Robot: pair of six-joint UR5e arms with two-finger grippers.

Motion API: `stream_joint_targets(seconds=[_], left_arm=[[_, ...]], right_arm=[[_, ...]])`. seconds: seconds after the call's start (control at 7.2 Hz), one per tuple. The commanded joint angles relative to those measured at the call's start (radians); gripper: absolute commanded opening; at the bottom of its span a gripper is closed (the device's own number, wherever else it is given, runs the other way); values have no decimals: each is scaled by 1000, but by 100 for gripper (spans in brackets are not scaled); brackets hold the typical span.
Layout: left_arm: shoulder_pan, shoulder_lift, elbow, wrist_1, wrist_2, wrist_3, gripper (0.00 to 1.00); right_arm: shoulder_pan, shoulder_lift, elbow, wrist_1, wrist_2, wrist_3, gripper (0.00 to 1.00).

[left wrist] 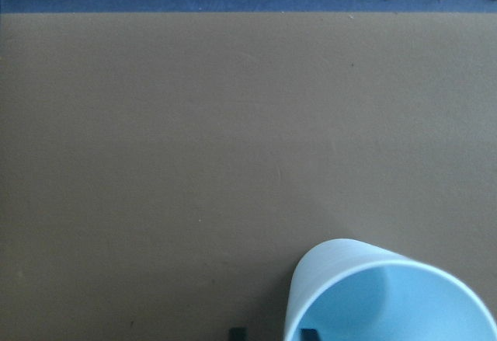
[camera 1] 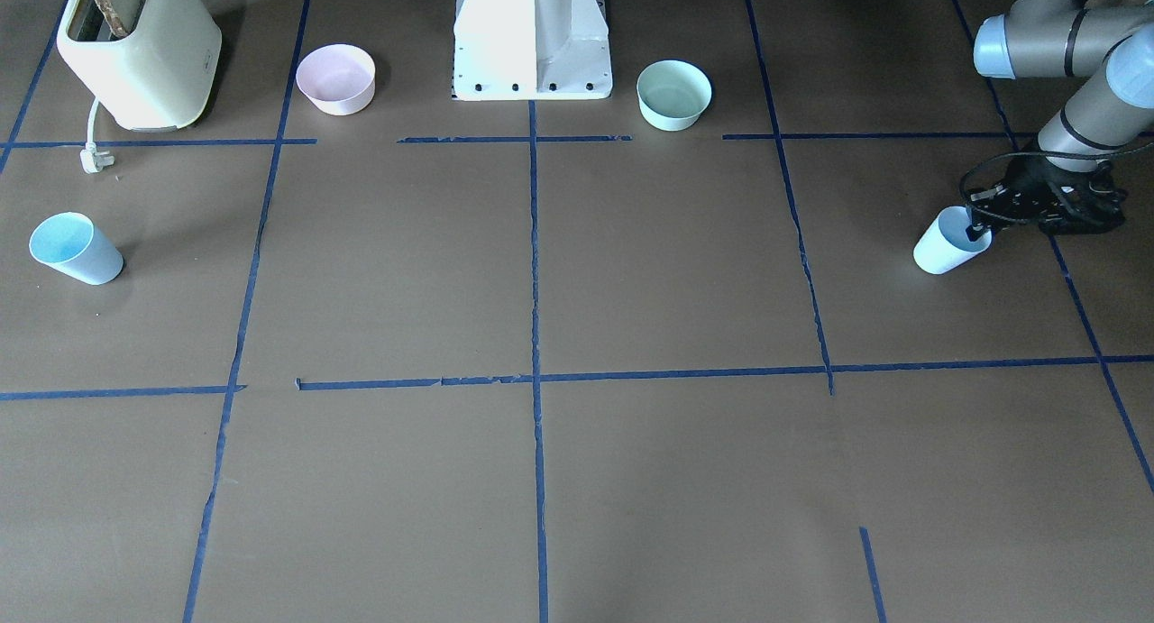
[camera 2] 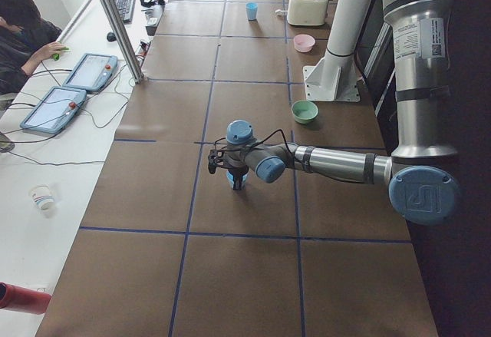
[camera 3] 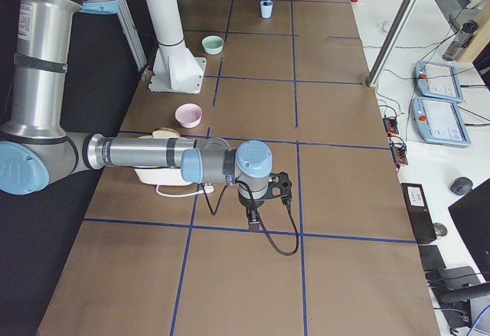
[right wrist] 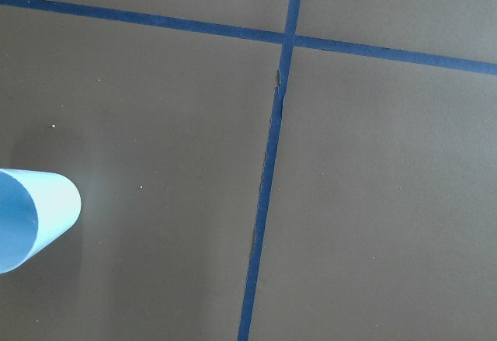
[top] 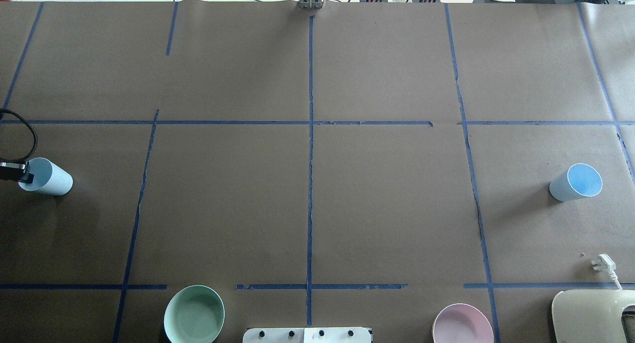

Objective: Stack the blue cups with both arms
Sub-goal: 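Lower the left gripper onto the light blue cup and close it, then lift the light blue cup with the left gripper toward the table center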

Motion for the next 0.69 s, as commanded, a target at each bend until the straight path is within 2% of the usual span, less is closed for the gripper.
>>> stream_joint_targets(seconds=[0.0,0.14,0.28,0.42,0.56], left_arm=[[-1,-36,-19,9,-101,-15,0],[-3,-74,-58,19,-174,-74,0],[-1,-134,-77,42,-174,-121,0],[0,-245,-77,105,-174,-167,0],[52,-395,-79,219,-166,-266,0]], right_arm=[[-1,-1,0,0,0,0,100],[-1,-1,0,0,0,0,100],[-1,-1,0,-1,0,0,100],[-1,-1,0,-1,0,0,100],[-1,-4,0,0,0,0,100]])
